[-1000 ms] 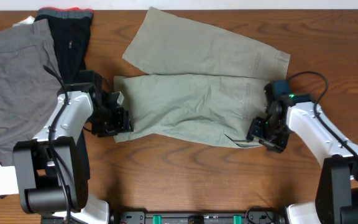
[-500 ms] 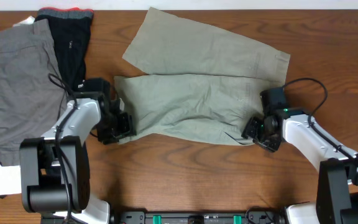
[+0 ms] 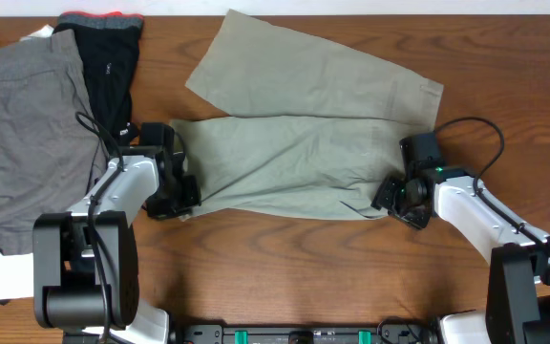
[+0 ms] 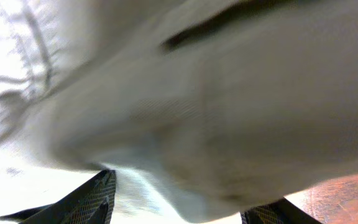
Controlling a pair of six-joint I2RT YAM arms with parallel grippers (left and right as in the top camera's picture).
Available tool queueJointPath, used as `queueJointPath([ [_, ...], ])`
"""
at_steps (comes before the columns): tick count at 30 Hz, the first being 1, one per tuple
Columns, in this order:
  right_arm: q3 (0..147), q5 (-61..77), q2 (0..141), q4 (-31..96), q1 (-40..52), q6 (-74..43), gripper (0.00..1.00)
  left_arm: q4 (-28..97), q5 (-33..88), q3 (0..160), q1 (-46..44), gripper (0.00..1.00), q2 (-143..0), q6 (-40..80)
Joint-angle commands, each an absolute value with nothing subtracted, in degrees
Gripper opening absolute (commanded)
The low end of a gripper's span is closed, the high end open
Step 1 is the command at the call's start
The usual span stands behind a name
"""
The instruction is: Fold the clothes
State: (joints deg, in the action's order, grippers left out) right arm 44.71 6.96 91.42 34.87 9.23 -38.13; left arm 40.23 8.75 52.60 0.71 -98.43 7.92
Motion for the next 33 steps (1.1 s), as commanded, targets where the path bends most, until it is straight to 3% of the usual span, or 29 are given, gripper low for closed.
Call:
queueJointPath([
  [1, 42.94, 5.82, 92.9, 34.68, 9.28, -37.43, 0.61, 41.06, -0.62, 53.95, 2.11, 0.06, -96.64, 8.25],
  [15, 42.94, 5.78, 92.9, 27.51, 9.28, -30.44, 0.5, 41.01, -1.74, 53.98, 2.76, 0.06, -93.95, 8.51],
  [21, 42.96, 2.74, 92.9, 25.47, 9.28, -29.04, 0.3, 40.84, -1.74, 53.98, 2.76, 0.06, -93.95, 8.51],
  [23, 42.98, 0.8, 92.88, 25.41, 9.08, -29.04, 0.27, 40.77, -1.74, 53.98, 2.76, 0.06, -93.95, 8.51],
  [25, 43.13, 0.43, 92.88, 24.64, 8.45, -28.12, 0.32, 40.69, -1.74, 53.98, 2.76, 0.06, -93.95, 8.51],
  [30, 45.8, 6.15, 92.86, 23.05, 6.79, -17.34, 0.58, 40.6, -1.74, 53.98, 2.76, 0.06, -93.95, 8.51],
  [33, 47.31, 6.31, 92.88, 23.35, 6.46, -13.8, 0.63, 40.58, -1.74, 53.98, 2.76, 0.06, -93.95, 8.51],
])
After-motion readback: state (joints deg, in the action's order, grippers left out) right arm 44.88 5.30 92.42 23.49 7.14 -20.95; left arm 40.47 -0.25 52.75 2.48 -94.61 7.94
